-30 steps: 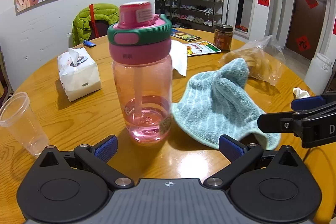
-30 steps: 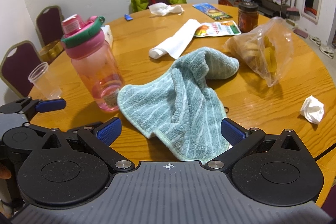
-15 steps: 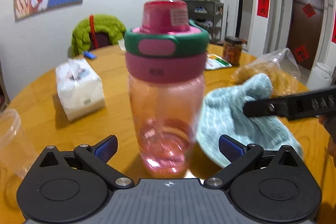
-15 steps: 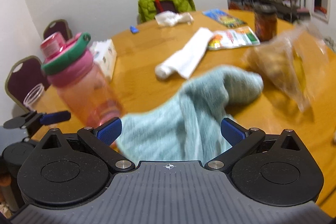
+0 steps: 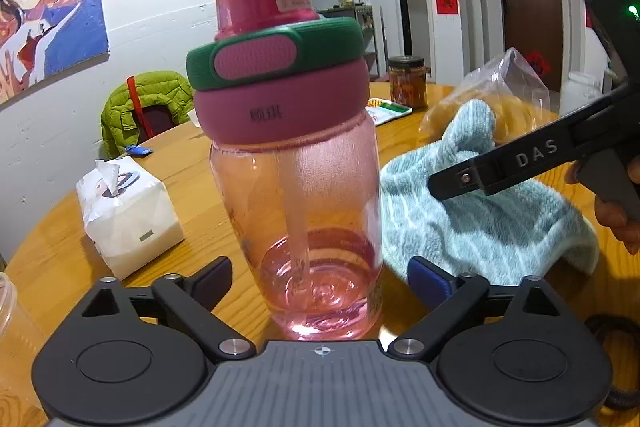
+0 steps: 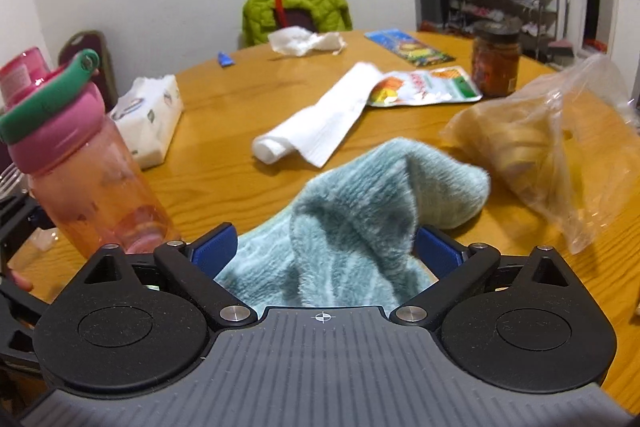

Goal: Clean container
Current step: 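Grasp the pink bottle with the left gripper while the right gripper grasps the blue towel, then lift the bottle with the left gripper while the right gripper wipes it with the towel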

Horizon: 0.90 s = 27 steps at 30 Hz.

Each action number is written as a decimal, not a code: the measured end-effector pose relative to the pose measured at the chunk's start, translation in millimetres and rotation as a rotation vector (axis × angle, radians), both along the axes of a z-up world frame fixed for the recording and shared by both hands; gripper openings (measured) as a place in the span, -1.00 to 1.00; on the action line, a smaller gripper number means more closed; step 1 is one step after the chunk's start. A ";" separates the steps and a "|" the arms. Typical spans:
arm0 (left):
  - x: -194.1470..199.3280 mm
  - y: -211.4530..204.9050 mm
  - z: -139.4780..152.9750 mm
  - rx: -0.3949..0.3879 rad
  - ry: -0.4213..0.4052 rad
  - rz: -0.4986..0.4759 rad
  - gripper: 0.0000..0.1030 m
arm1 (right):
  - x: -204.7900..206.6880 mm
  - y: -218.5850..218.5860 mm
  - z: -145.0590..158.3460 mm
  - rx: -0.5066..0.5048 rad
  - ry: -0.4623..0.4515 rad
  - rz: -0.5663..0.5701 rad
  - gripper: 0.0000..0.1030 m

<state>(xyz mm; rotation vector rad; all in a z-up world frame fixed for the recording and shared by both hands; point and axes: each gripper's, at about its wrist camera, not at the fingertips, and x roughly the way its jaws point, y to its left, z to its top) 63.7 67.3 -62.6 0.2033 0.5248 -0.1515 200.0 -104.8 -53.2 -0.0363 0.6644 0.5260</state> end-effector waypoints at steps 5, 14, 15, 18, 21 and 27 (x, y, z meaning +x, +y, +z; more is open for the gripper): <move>3.0 5.1 -1.6 -0.010 0.016 -0.038 0.67 | 3.7 14.1 -11.6 -0.088 -0.016 0.025 0.92; 9.6 5.6 -4.3 0.028 0.019 -0.068 0.69 | -1.0 24.8 -17.5 -0.166 -0.044 0.005 -0.59; 11.8 4.9 -5.1 0.039 0.021 -0.067 0.65 | 2.3 21.8 -10.6 -0.125 -0.040 -0.010 -0.58; 17.3 2.5 -6.8 0.050 0.007 -0.057 0.45 | 3.0 6.8 9.3 0.005 -0.077 -0.038 -0.58; 23.4 0.0 -9.0 0.038 -0.014 -0.079 0.44 | -0.3 -10.2 15.0 0.125 -0.101 -0.051 -0.57; 21.3 -2.9 -13.4 0.031 -0.048 -0.141 0.48 | 0.0 -33.7 14.9 0.326 -0.061 0.021 -0.55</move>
